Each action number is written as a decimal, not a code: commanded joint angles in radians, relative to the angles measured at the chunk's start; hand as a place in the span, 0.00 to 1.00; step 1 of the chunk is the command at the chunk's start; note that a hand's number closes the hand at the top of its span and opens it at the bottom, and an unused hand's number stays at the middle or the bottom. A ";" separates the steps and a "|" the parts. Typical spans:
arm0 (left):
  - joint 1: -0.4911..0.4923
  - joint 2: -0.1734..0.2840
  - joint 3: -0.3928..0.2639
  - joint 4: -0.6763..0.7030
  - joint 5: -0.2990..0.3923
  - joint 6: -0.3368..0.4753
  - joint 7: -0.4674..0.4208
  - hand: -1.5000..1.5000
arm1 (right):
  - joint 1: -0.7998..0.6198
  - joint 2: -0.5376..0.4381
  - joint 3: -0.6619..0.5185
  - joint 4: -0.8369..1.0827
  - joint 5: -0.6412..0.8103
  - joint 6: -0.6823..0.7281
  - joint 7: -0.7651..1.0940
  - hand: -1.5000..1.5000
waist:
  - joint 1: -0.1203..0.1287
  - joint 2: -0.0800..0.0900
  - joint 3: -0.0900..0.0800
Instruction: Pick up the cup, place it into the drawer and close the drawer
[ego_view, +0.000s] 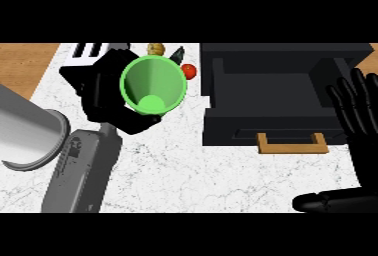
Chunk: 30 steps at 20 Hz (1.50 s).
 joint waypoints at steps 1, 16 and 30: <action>-0.092 -0.015 -0.036 -0.061 -0.030 0.108 0.137 1.00 | 0.060 -0.025 -0.051 0.023 -0.043 0.053 -0.053 0.00 | -0.001 -0.001 0.000; -0.428 -0.016 -0.111 0.303 -0.036 0.229 0.121 1.00 | -0.040 -0.024 -0.057 0.055 -0.033 0.012 -0.006 0.00 | -0.008 0.003 0.000; -0.702 -0.016 -0.231 0.750 0.164 0.368 -0.014 1.00 | -0.002 0.002 -0.004 0.087 0.012 0.038 -0.084 0.00 | -0.037 0.011 0.001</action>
